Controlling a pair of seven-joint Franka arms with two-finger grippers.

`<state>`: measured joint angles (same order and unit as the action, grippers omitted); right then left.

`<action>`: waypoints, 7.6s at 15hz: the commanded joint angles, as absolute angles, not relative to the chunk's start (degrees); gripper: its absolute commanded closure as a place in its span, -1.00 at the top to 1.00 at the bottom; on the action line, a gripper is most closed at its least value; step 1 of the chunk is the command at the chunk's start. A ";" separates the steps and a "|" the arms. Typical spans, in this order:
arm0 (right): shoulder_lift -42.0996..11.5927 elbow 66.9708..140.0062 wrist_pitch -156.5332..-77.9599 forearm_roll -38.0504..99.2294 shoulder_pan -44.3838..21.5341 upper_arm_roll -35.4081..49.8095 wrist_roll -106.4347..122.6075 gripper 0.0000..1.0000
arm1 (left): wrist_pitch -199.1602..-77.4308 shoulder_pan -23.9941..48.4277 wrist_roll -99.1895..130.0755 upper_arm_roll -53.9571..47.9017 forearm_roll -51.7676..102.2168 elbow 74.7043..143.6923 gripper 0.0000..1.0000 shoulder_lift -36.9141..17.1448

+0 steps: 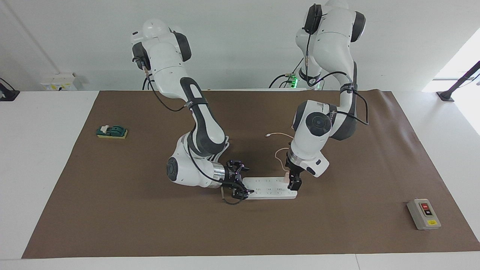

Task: Unplug charger and place it aside

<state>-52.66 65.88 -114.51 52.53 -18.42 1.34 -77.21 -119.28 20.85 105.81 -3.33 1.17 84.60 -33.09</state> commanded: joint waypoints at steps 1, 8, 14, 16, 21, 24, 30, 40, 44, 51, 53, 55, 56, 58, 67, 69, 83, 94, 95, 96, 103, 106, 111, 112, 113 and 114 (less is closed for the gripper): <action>-55.46 62.14 -114.87 50.98 -18.63 0.79 -75.85 1.00 | -120.76 21.71 106.70 -2.29 0.09 88.15 1.00 -30.76; -56.07 61.96 -116.63 48.87 -18.98 0.79 -74.80 1.00 | -120.23 21.18 106.26 -2.29 0.00 88.24 0.80 -30.76; -56.60 61.96 -118.48 48.78 -19.07 0.70 -73.56 1.00 | -120.85 21.27 105.74 -2.37 0.00 88.59 0.23 -30.76; -56.51 62.14 -119.35 48.78 -19.25 0.79 -73.56 1.00 | -121.37 21.18 105.65 -2.37 0.00 88.68 -0.40 -30.76; -56.51 62.40 -119.62 48.60 -19.60 0.79 -72.78 0.00 | -121.55 21.18 105.29 -2.37 0.00 88.68 -0.56 -30.76; -56.43 62.49 -119.62 48.69 -19.60 0.79 -72.42 0.00 | -121.55 21.18 105.21 -2.37 0.00 88.51 -1.00 -30.76; -56.43 62.49 -119.62 48.69 -19.60 0.79 -72.33 0.00 | -119.01 21.01 103.36 -2.29 0.09 87.10 -1.00 -30.24; -56.43 62.49 -119.71 48.87 -19.60 0.88 -72.25 0.01 | -110.66 20.57 102.40 -2.20 0.09 86.13 -1.00 -22.86; -56.34 62.49 -120.06 49.13 -19.60 0.79 -72.42 0.25 | -108.02 18.72 96.26 -2.29 0.09 86.22 -1.00 -19.69; -54.94 62.58 -120.59 48.61 -19.51 0.79 -75.58 1.00 | -103.20 14.25 61.68 -2.29 0.09 88.06 -1.00 -16.79; -52.84 64.41 -119.88 48.60 -18.90 0.79 -75.76 1.00 | -102.04 12.40 48.84 -2.29 0.09 90.42 -1.00 -15.56; -49.67 67.92 -119.97 48.60 -18.81 0.62 -75.76 1.00 | -103.09 10.20 36.18 -2.29 0.09 94.73 -1.00 -13.19; -48.53 69.42 -120.06 48.52 -18.72 0.62 -75.85 1.00 | -103.44 8.63 29.34 -2.29 0.09 96.14 -1.00 -12.23; -45.28 73.19 -119.88 48.43 -19.16 -1.31 -75.67 1.00 | -103.97 5.64 18.33 -2.37 0.17 98.60 -1.00 -10.38; -29.37 82.27 -100.92 34.83 -16.27 -9.84 -62.62 1.00 | -123.57 -0.44 -1.66 -2.37 2.11 123.92 -1.00 1.84; -26.38 82.79 -96.18 29.03 -14.34 -10.55 -52.35 1.00 | -124.10 -2.19 -3.16 -2.37 2.72 125.50 -0.76 2.46; -8.72 87.10 -89.30 -0.52 -4.31 -10.46 9.65 1.00 | -112.28 -8.96 -6.24 -1.76 3.52 110.25 1.00 -0.35; 4.31 98.44 -91.58 -3.78 6.94 -0.35 10.73 1.00 | -89.04 -5.81 -3.16 -2.46 1.05 92.12 1.00 0.62; 4.22 98.44 -91.67 -3.69 7.03 -0.26 9.59 1.00 | -87.73 -5.28 -2.99 -2.55 1.23 91.33 1.00 0.35; 4.22 98.35 -91.67 -3.78 7.12 -0.26 9.15 1.00 | -87.02 -5.27 -2.12 -2.55 1.32 90.97 1.00 0.18; 4.22 97.91 -90.18 -2.81 8.00 -0.09 8.17 1.00 | -86.92 -1.58 4.04 -2.72 0.70 91.23 1.00 0.35; 4.39 97.91 -89.03 -2.73 7.65 -0.09 7.91 1.00 | -86.84 1.65 4.04 -1.68 0.88 92.80 1.00 1.23; 4.39 97.91 -88.95 -2.55 7.47 -0.17 7.82 1.00 | -87.28 1.67 1.94 -0.70 1.14 93.25 1.00 1.32; 4.39 98.00 -88.95 -2.55 7.38 -0.18 7.74 1.00 | -87.19 1.58 -0.59 -0.62 1.14 93.69 1.00 1.75; 4.39 98.00 -88.86 -2.55 7.21 -0.09 7.73 1.00 | -87.36 1.50 -2.96 -0.62 1.14 94.13 1.00 1.93; 4.39 98.00 -88.86 -2.55 7.12 -0.09 7.73 1.00 | -88.06 1.49 -4.29 -0.62 1.14 94.39 1.00 2.02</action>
